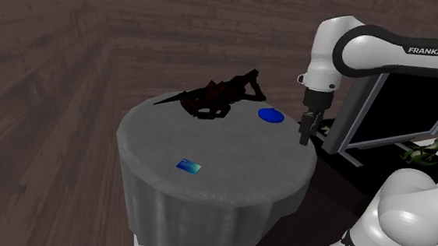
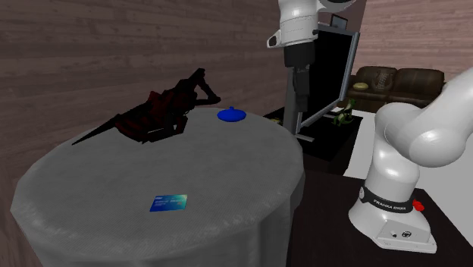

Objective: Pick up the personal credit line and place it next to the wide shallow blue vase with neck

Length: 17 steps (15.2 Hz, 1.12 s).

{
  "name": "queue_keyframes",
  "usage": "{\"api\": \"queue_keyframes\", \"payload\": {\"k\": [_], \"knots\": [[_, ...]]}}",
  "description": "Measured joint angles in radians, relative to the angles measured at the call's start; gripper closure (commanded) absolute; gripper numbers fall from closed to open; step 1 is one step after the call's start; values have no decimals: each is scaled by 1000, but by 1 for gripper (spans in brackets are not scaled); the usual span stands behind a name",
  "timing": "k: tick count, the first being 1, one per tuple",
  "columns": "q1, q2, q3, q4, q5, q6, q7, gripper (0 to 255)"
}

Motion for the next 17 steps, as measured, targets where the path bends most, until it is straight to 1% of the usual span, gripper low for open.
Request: {"api": "queue_keyframes", "payload": {"k": [1,3,11,17], "knots": [[0,0,0,0,0,0,0,0],[8,36,12,4,7,32,3,0],[54,305,93,97,36,216,32,0],[81,526,150,218,25,321,60,0]]}}
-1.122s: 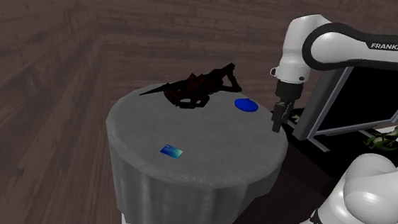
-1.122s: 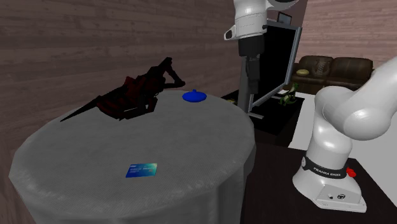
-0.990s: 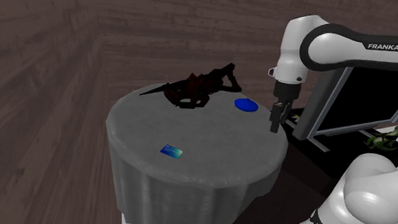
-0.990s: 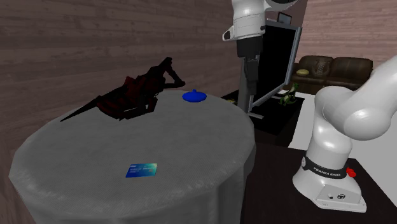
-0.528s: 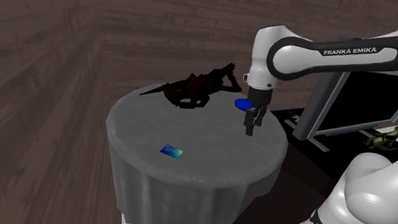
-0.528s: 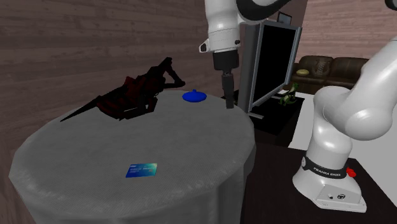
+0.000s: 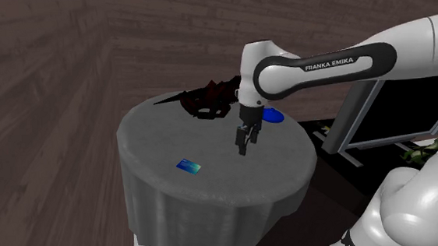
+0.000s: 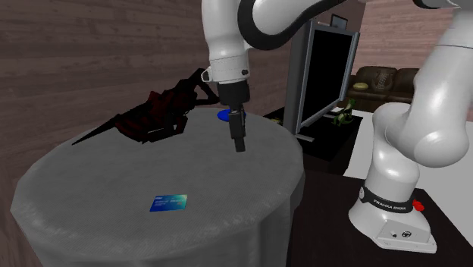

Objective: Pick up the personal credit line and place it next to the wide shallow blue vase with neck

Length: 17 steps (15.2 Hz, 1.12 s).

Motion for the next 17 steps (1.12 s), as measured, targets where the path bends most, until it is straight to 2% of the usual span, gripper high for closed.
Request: {"api": "queue_keyframes", "payload": {"k": [6,13,17], "knots": [[30,233,48,160,-42,74,40,0],[89,494,84,397,-116,93,97,0],[97,540,83,407,-130,126,101,0]]}}
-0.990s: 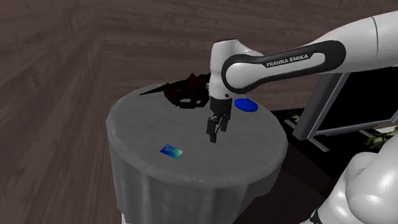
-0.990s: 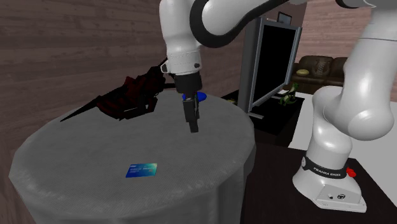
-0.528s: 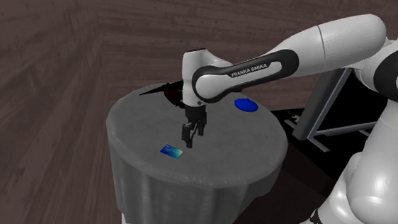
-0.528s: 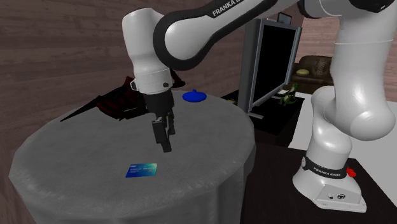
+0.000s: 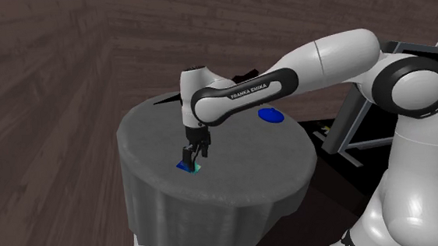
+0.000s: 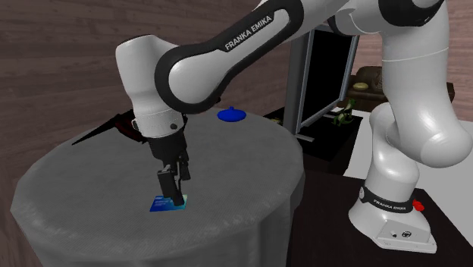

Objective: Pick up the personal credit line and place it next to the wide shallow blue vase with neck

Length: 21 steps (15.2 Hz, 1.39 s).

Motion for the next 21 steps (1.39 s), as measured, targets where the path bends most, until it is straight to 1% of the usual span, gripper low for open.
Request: {"api": "queue_keyframes", "payload": {"k": [4,10,11,21], "knots": [[2,15,-1,-34,-5,49,4,0],[3,19,-1,-41,-6,59,5,0],[3,19,-1,-41,-6,59,5,255],[2,16,-2,-40,-6,60,5,255]]}}
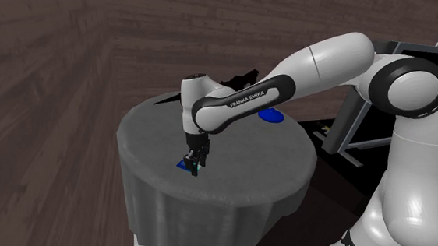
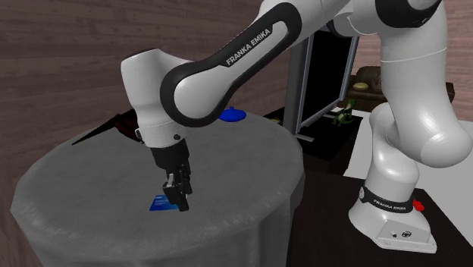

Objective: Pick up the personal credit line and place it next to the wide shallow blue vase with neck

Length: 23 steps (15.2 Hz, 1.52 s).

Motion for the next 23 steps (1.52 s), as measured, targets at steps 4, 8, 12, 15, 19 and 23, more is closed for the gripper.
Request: {"api": "queue_keyframes", "payload": {"k": [4,8,12,15,19,23], "knots": [[-1,-17,3,14,6,-34,-3,255],[-3,-41,5,37,13,-80,-6,255],[-3,-58,7,66,18,-126,-7,255],[-3,-69,8,96,21,-166,-7,255],[-5,-86,9,127,26,-214,-10,255],[-5,-97,10,164,29,-261,-11,255]]}}
